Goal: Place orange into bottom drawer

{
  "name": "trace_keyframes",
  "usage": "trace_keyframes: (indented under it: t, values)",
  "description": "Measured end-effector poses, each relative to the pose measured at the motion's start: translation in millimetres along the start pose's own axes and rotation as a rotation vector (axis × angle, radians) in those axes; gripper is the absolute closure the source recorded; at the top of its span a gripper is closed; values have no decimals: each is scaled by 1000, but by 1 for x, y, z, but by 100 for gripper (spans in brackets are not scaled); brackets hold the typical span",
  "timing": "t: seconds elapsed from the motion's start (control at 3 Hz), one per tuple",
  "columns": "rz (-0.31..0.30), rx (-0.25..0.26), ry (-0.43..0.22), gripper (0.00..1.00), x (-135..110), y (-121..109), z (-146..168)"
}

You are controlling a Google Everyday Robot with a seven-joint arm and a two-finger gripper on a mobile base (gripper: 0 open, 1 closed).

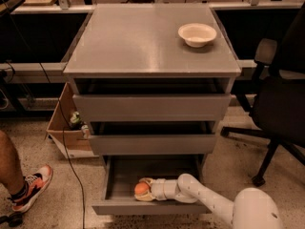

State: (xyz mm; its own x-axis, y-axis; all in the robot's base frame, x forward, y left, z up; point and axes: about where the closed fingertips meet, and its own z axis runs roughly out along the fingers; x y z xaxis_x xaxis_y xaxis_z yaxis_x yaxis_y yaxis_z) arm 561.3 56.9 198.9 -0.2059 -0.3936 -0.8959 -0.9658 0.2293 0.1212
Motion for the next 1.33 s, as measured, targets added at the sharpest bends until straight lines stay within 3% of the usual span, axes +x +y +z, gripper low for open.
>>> trace_keyframes:
  t: [0.33,1.33]
  values:
    - [-91,109,-11,77,14,-28,8]
    - [-92,107,-11,8,14,-27,8]
